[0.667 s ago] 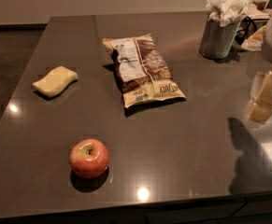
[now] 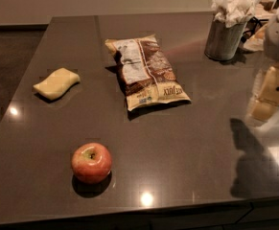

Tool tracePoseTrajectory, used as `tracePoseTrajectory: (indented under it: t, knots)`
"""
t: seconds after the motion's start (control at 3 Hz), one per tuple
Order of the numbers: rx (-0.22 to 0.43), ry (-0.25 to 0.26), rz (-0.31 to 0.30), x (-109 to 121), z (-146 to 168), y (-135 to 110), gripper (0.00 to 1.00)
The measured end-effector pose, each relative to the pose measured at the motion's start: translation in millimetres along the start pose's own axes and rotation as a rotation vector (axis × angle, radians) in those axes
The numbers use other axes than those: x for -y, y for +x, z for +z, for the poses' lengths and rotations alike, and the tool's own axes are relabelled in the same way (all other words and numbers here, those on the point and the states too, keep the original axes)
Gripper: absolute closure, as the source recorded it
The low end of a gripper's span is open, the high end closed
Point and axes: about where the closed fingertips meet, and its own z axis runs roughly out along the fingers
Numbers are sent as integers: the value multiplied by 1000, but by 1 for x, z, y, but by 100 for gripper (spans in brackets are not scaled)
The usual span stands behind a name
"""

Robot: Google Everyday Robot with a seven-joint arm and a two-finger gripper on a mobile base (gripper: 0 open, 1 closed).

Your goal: Pick brown chip bag

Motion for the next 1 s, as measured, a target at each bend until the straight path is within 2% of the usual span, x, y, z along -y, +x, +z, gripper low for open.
tracePoseTrajectory:
  t: [0.33, 0.67, 1.0]
  knots:
    - [38, -54, 41, 15, 14, -30, 0]
    - [64, -79, 104, 35, 43, -69, 0]
    - [47, -48, 177, 54, 75, -105, 0]
